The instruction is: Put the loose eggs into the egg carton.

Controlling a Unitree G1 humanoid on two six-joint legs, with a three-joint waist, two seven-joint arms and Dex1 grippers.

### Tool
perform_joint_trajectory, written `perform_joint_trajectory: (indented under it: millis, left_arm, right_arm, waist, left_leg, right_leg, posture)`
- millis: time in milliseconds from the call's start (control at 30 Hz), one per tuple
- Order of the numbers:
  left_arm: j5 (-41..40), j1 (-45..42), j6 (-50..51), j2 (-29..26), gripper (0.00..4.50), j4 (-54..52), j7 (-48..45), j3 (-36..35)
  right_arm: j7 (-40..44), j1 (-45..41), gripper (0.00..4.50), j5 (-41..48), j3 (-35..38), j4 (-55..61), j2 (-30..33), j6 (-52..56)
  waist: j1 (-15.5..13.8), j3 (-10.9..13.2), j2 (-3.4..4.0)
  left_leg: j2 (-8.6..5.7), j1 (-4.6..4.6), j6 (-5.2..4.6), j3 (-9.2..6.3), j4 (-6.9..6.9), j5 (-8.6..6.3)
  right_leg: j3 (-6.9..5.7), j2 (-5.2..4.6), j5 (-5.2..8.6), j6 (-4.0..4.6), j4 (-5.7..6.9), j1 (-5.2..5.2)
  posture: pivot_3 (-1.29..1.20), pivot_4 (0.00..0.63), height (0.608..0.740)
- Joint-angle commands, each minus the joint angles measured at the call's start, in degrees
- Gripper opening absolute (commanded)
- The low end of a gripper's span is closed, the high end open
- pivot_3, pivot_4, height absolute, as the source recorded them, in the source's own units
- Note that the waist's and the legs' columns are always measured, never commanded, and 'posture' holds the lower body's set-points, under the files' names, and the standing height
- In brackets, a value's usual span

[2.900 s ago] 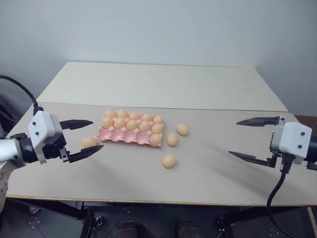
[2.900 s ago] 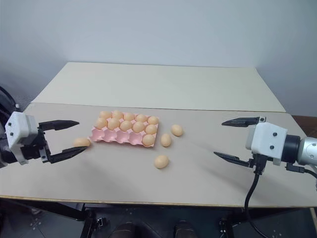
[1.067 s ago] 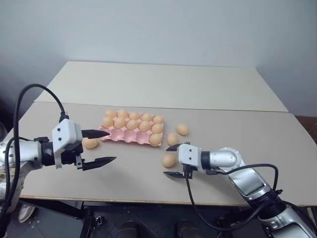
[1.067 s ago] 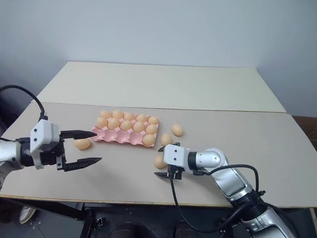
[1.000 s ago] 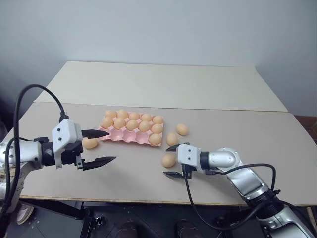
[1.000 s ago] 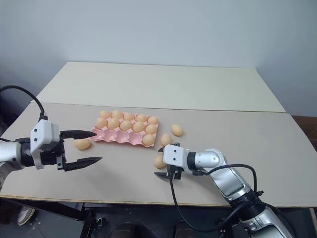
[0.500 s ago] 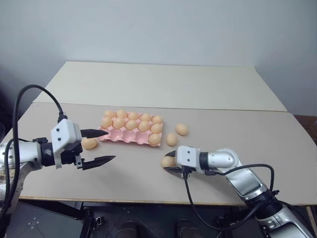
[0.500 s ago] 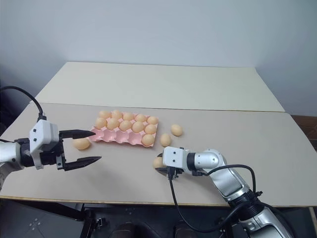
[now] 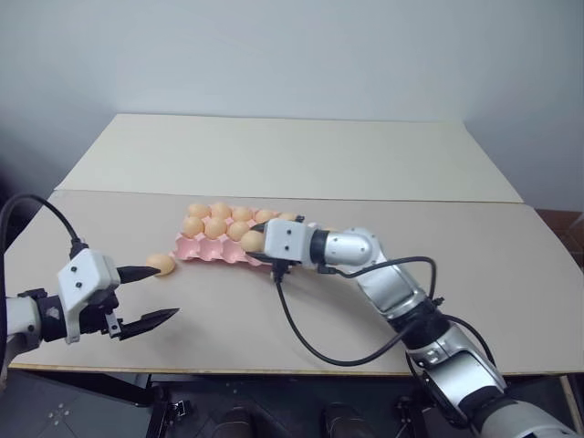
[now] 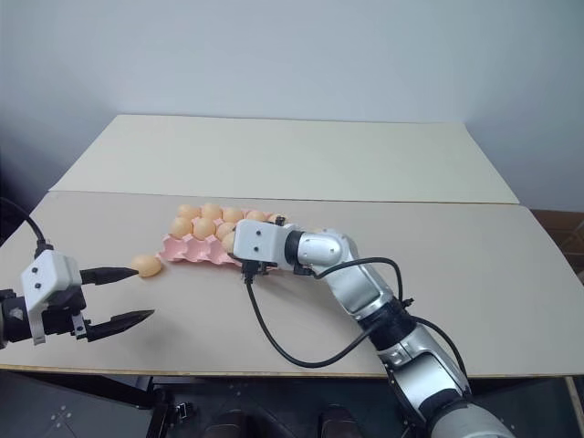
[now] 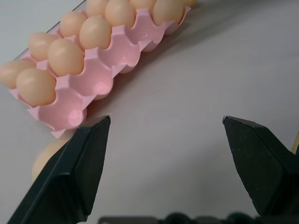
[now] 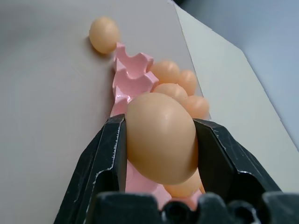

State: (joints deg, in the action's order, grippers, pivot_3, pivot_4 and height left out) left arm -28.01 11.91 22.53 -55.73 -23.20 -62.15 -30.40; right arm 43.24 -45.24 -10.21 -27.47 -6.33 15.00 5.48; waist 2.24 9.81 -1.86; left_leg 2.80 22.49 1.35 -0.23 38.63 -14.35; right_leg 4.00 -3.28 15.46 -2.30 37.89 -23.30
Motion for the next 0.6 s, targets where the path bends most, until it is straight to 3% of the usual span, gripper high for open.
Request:
perform_joint_trajectory:
  millis: [33, 233, 500, 600]
  left_arm:
    - [-0.6, 1.1, 0.1, 0.4, 4.18, -2.7, 0.5, -2.8]
    - [-1.1, 2.1, 0.6, 0.6, 4.18, -3.6, 0.8, -3.7]
    - [-0.6, 0.4, 0.0, 0.4, 4.18, -2.8, 1.2, -1.7]
    - [-0.5, 0.1, -0.3, 0.4, 4.18, -2.5, 1.0, -1.5]
  right_arm:
    - [-1.8, -2.3, 2.04, -1.7, -0.2, -4.3, -1.5, -5.4]
    - [-3.7, -3.8, 2.04, -4.2, -0.9, -11.5, -3.1, -13.5]
    - [-5.1, -4.3, 4.48, -6.7, -0.2, -13.3, -3.6, -17.0]
    - [-3.7, -3.1, 4.48, -6.0, 0.1, -10.5, -2.6, -16.8]
  waist:
    - [0.2, 0.0, 0.00]
    - [0.5, 0.0, 0.01]
    - [0.6, 0.0, 0.01]
    - [0.6, 0.0, 0.01]
  left_leg:
    - [0.00, 0.00, 0.00, 0.00, -0.01, 0.00]
    - [0.01, 0.00, 0.00, 0.01, -0.05, 0.00]
    - [0.01, 0.00, 0.02, 0.00, -0.07, 0.01]
    - [0.01, 0.00, 0.02, 0.00, -0.08, 0.01]
  right_leg:
    - [0.01, 0.00, 0.00, 0.00, 0.01, -0.02]
    - [0.03, 0.01, 0.00, 0.01, 0.04, -0.07]
    - [0.04, 0.01, 0.00, 0.02, 0.06, -0.08]
    - [0.04, 0.00, 0.00, 0.02, 0.06, -0.08]
  posture:
    - [0.00, 0.150, 0.740]
    - [0.00, 0.150, 0.740]
    - [0.00, 0.150, 0.740]
    - [0.00, 0.150, 0.740]
